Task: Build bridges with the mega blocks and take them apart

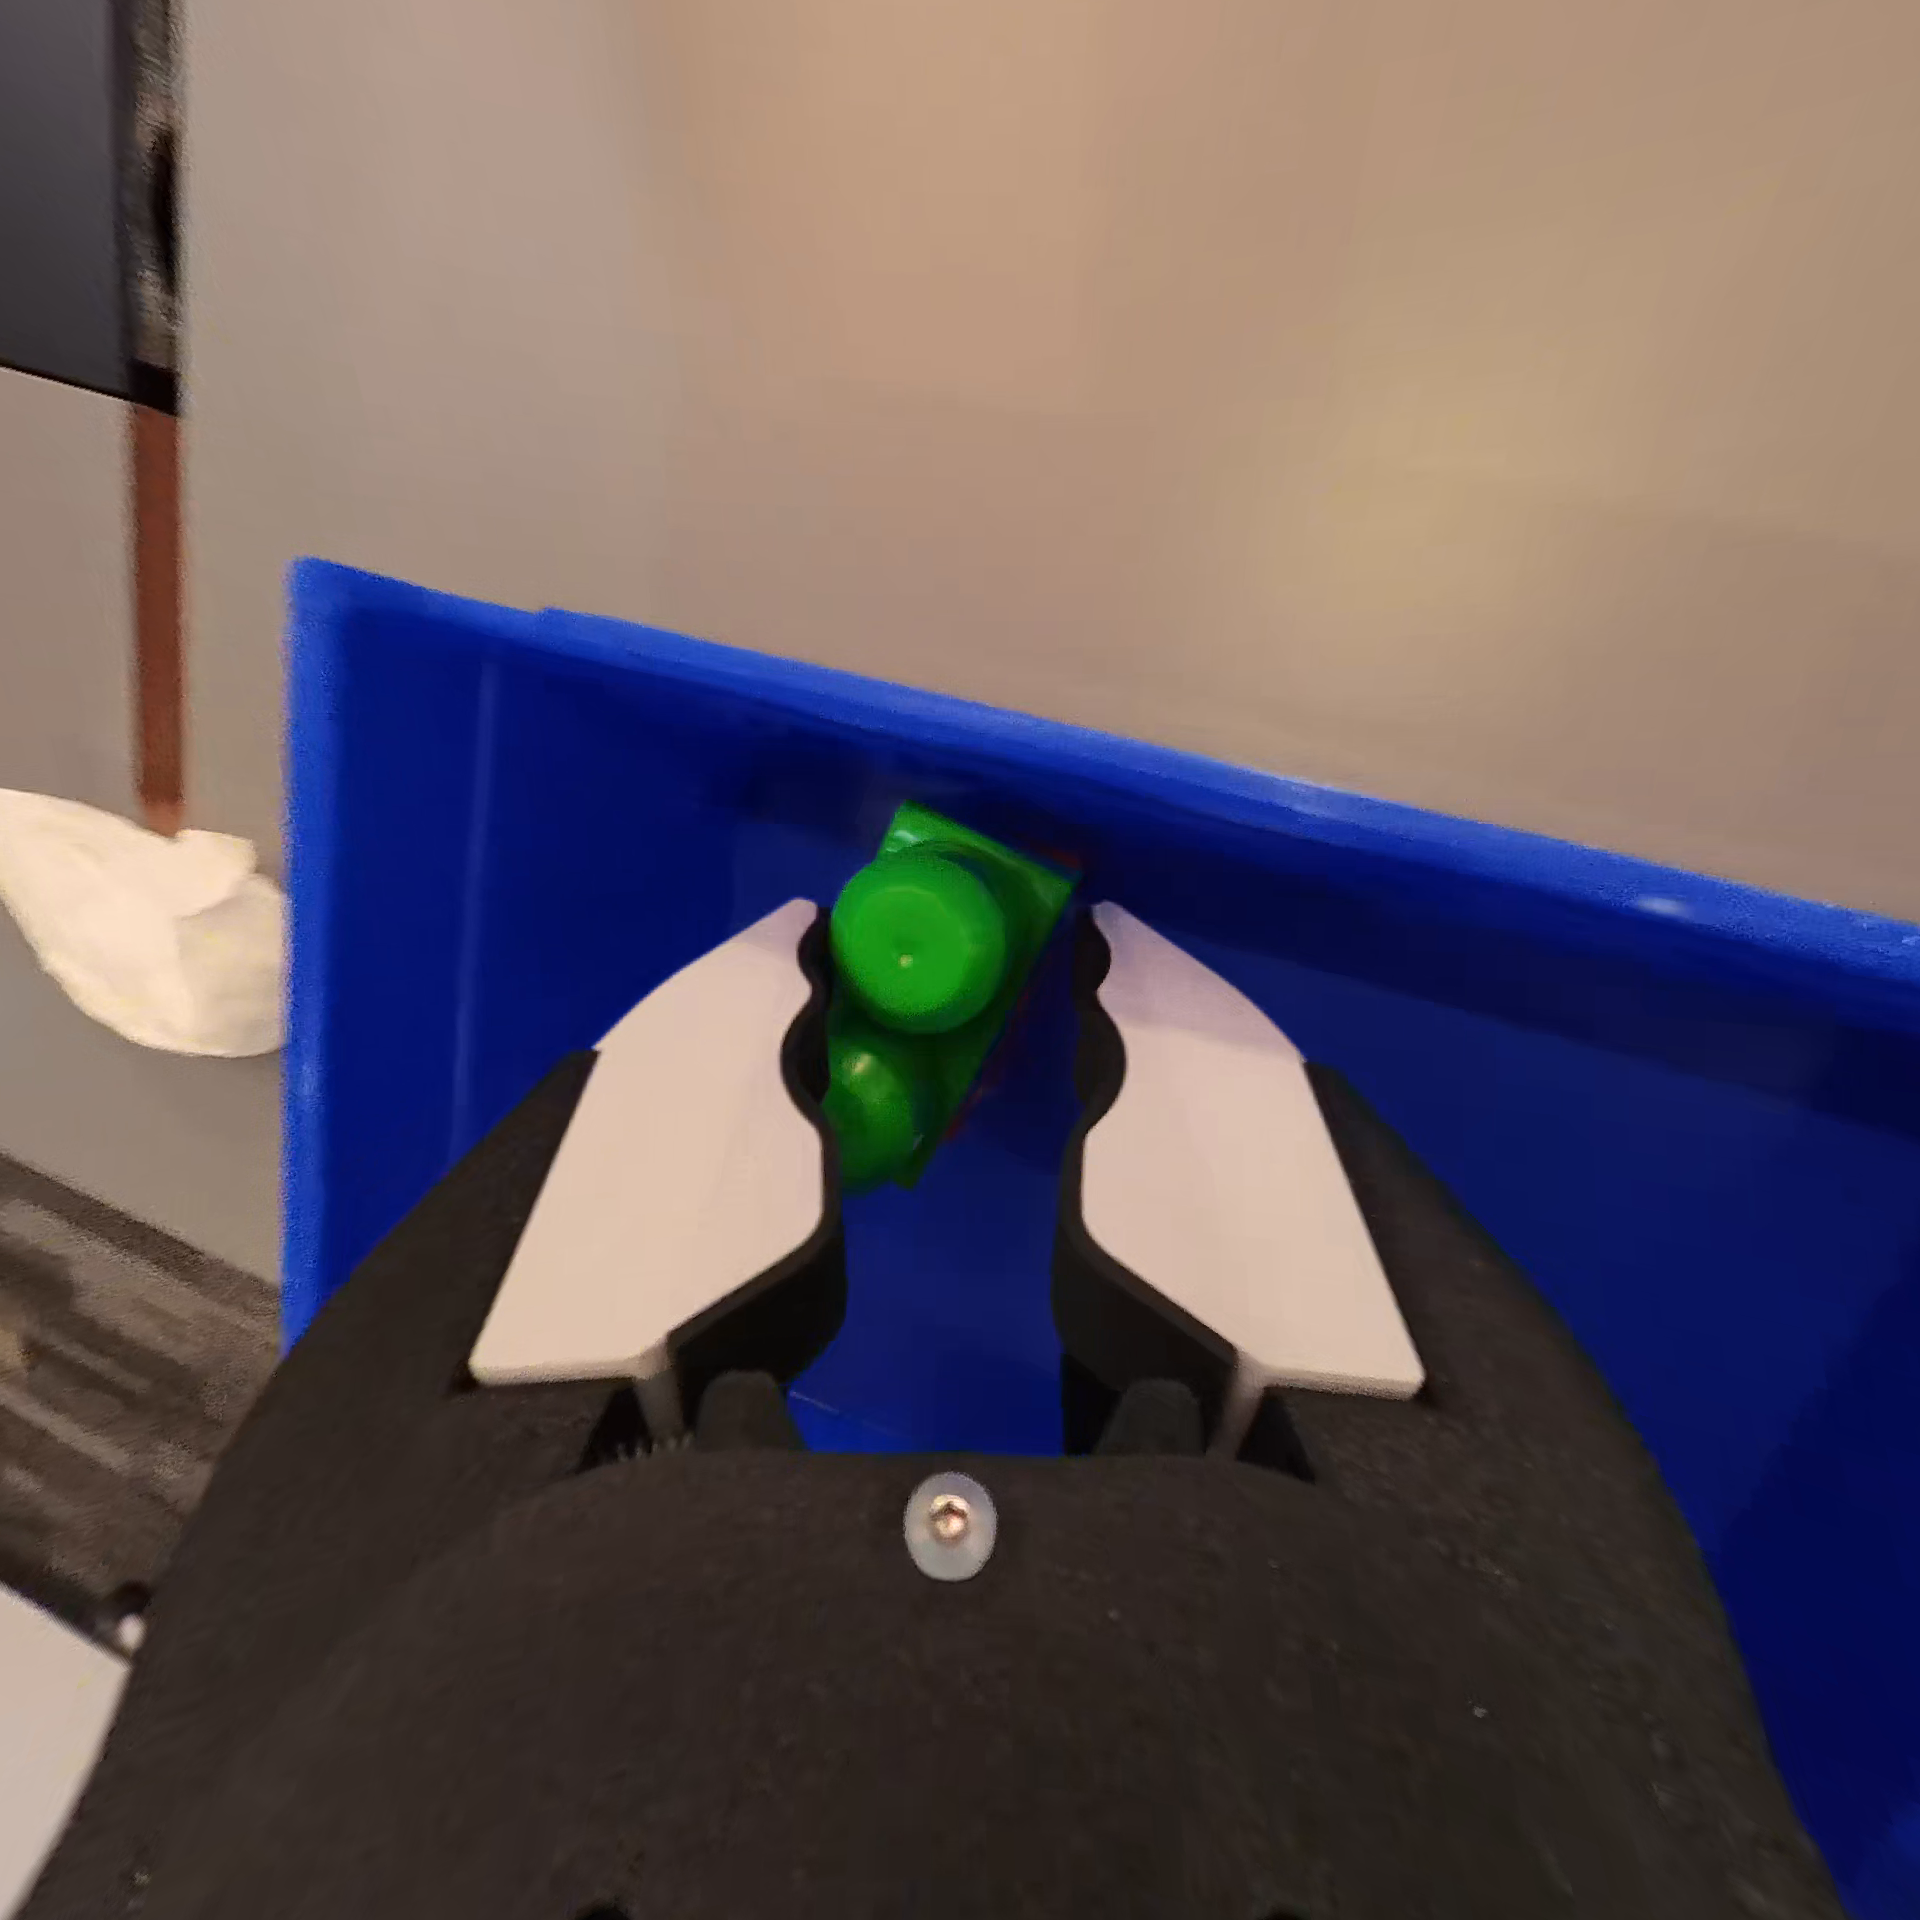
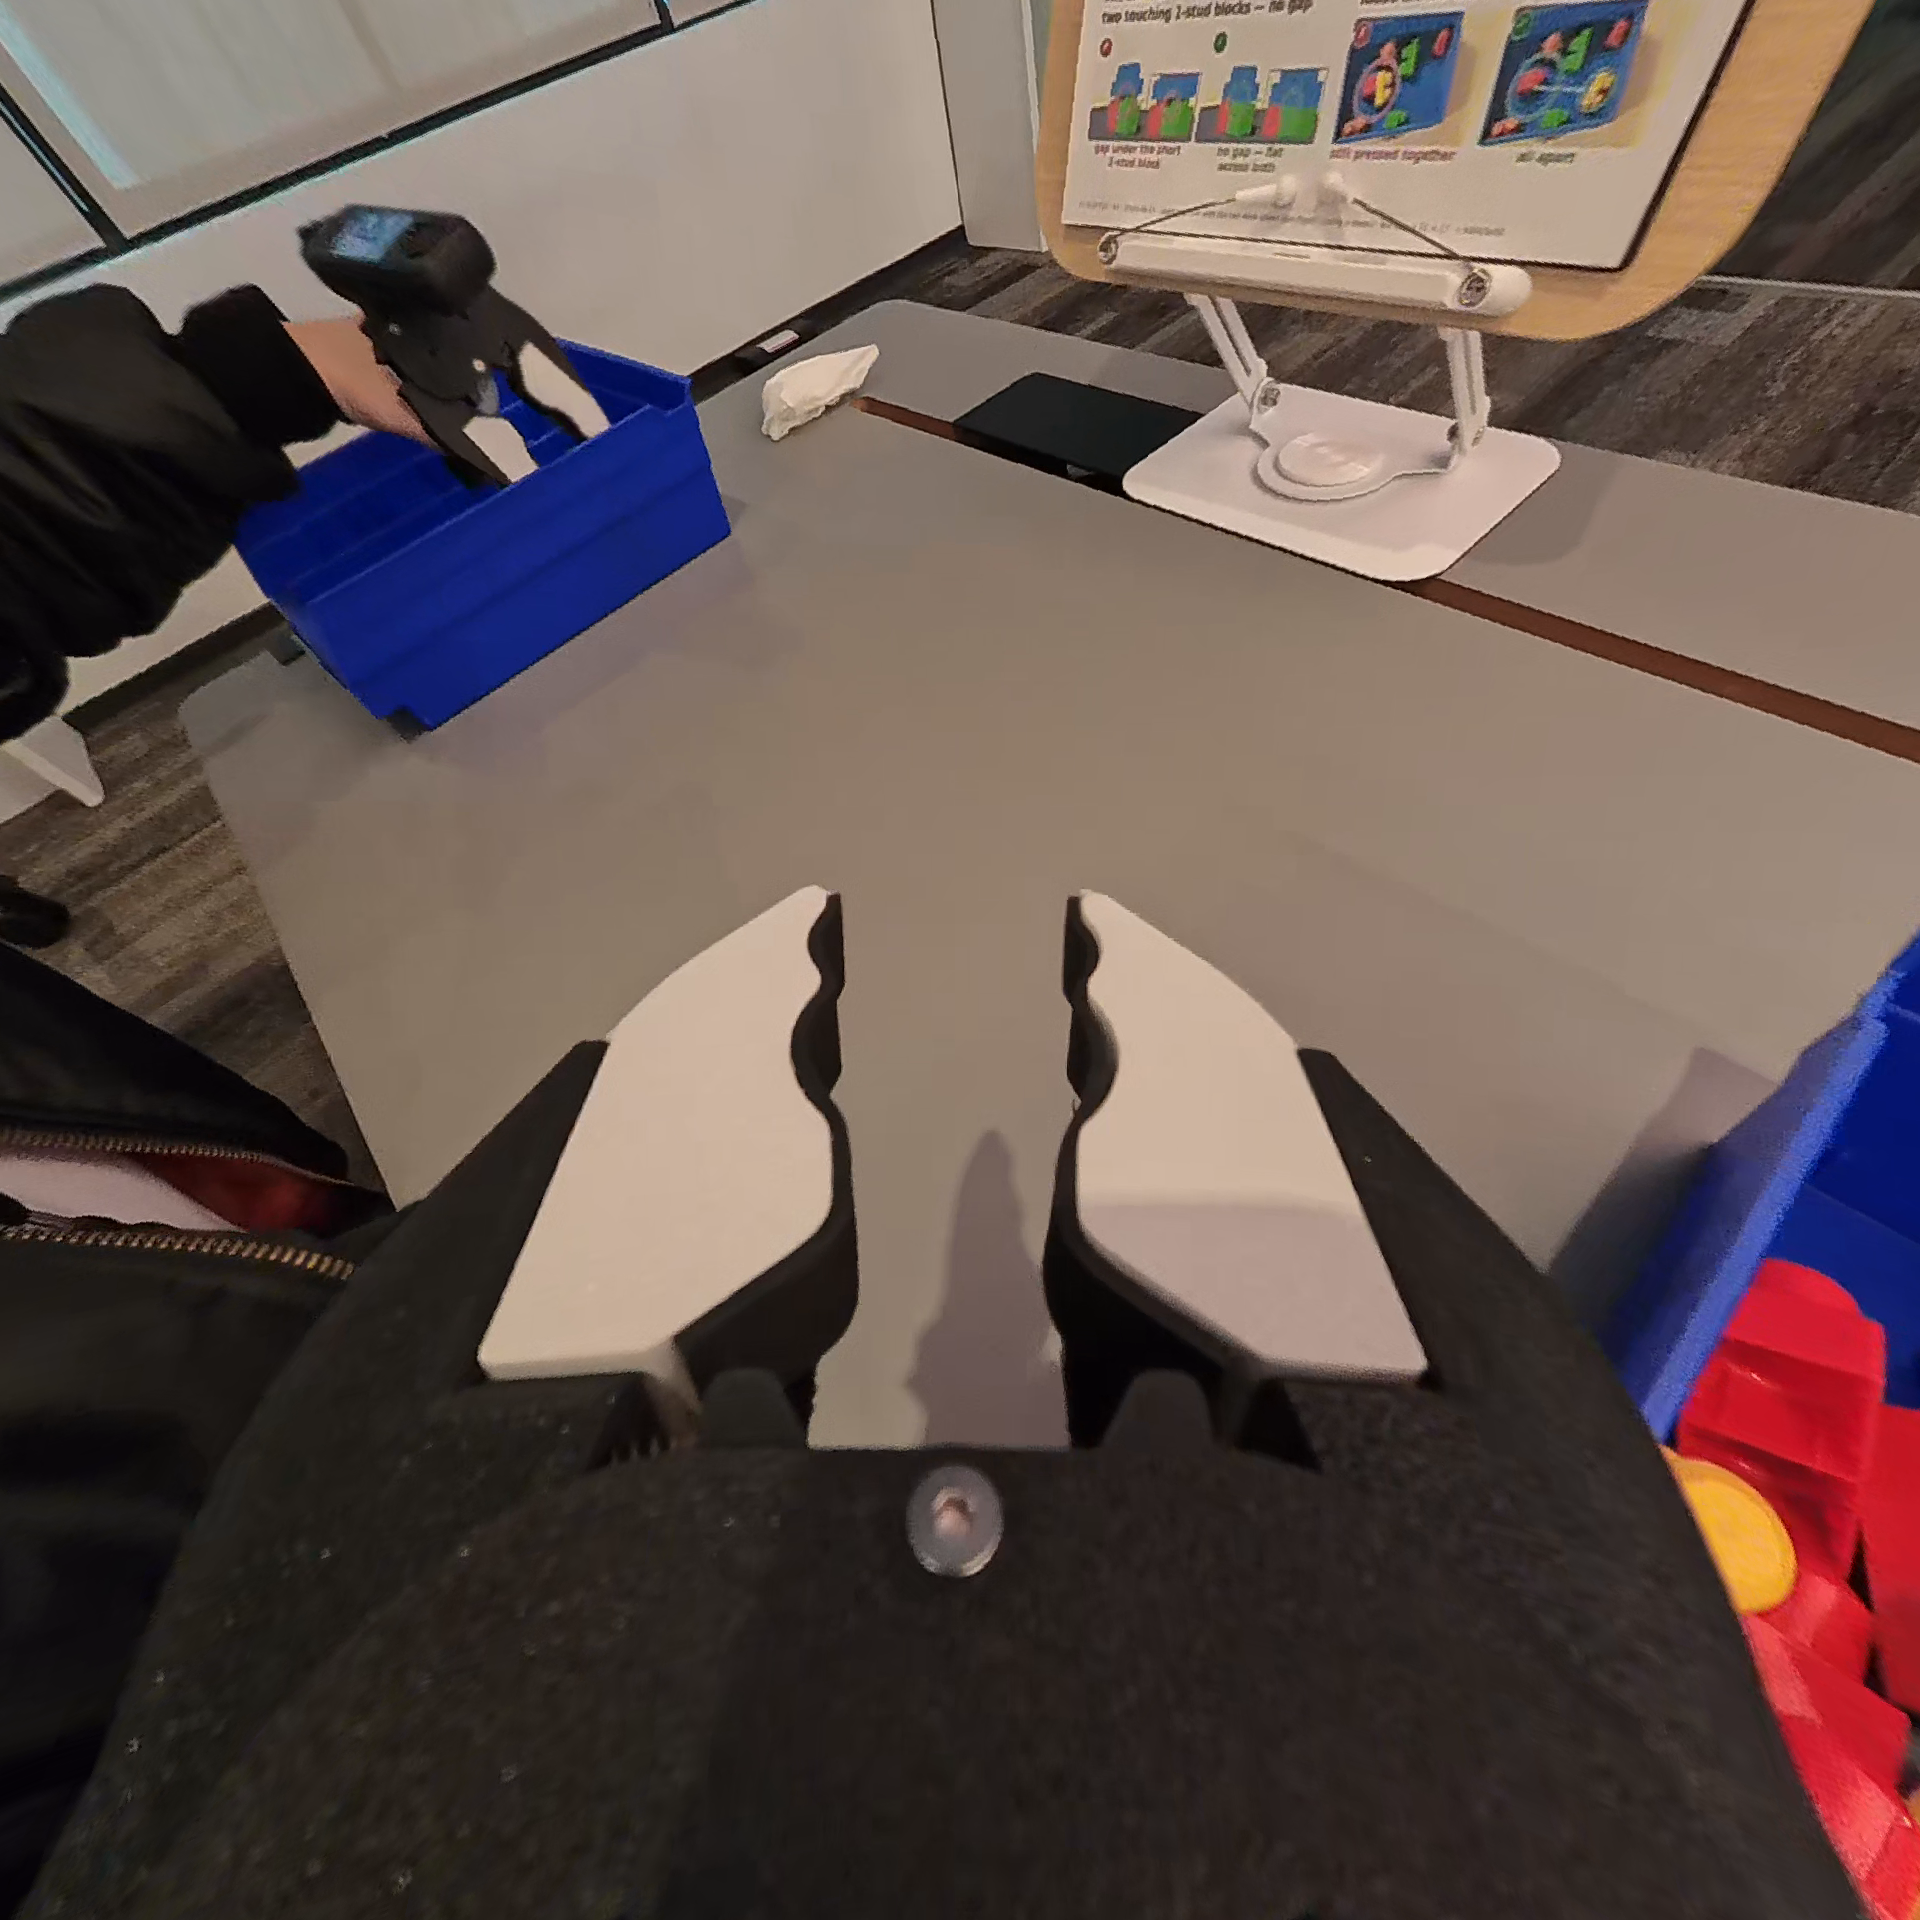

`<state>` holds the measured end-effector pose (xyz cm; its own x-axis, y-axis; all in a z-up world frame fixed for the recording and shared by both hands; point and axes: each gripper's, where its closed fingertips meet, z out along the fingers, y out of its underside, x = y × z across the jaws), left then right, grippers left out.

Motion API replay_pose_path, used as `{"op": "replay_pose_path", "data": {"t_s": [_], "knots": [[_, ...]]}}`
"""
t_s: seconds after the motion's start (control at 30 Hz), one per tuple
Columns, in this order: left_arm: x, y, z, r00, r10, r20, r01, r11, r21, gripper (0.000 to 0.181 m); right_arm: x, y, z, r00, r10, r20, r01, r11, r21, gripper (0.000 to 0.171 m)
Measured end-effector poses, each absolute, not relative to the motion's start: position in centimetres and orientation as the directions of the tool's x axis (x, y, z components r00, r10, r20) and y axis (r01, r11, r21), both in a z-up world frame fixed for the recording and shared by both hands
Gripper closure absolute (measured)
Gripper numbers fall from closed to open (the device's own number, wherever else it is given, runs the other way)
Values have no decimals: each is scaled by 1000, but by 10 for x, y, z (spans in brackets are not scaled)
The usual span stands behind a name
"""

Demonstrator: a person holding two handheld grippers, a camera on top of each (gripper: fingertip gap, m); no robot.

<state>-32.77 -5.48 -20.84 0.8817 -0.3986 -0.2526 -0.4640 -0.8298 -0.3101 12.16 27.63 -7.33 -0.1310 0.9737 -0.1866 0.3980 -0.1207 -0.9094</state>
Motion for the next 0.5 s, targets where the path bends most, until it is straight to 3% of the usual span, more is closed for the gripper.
{"op": "replay_pose_path", "data": {"t_s": [0.3, 0.4, 0.5], "knots": [[-339, -68, -200, 957, -199, -210, -277, -843, -461, 140, 100, 257, -86, -214, 955, -206, 435, -95, -895, 133], [-343, -80, -164, 979, -39, -200, -156, -775, -613, 140, 90, 249, -91, -249, 941, -229, 426, -106, -898, 134], [-325, -84, -100, 994, 97, -54, 12, -578, -816, 141, 71, 233, -89, -303, 918, -257, 407, -119, -906, 136]]}}
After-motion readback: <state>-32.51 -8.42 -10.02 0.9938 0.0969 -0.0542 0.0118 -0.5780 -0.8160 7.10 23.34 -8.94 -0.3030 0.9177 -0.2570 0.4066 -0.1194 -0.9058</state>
